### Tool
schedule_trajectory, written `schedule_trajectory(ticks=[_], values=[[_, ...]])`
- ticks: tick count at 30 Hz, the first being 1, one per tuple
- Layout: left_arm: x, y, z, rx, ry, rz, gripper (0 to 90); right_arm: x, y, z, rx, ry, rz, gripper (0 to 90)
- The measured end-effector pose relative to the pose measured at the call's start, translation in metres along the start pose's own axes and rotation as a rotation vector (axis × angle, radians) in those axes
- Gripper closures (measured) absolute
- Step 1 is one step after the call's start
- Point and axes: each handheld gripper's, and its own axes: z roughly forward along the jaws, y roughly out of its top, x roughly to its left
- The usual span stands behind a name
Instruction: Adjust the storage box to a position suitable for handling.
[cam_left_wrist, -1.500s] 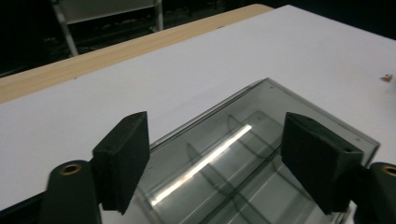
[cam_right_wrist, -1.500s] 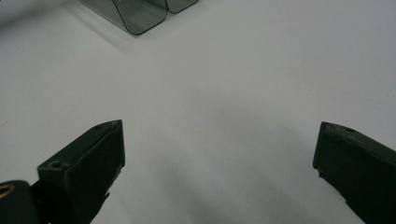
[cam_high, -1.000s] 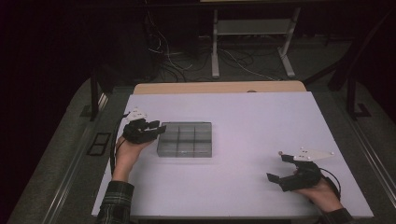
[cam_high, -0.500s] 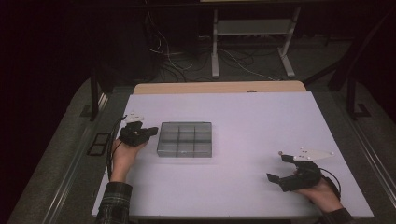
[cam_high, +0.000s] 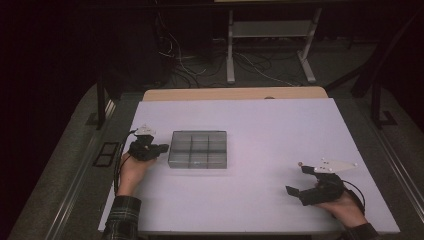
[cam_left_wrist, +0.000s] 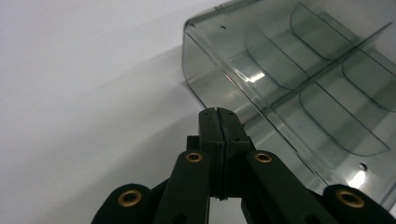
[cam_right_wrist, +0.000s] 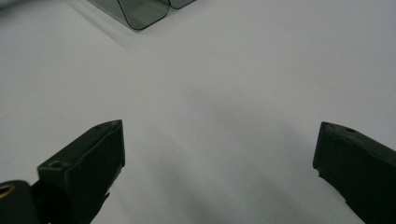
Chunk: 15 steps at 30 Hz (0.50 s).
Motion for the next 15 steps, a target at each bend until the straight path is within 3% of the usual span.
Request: schedule_trajectory(ticks=[5, 15], values=[[-0.0008, -0.0011, 0.0025, 0.038, -0.015, 0.005, 88.5, 0.0001, -0.0001, 0.0001, 0.001, 0.0, 0.0, 2.1], [-0.002, -0.0014, 0.0035, 0.024, -0.05, -0.011, 88.5, 0.0001, -0.0001, 0.0, -0.001, 0.0, -0.004, 2.1]])
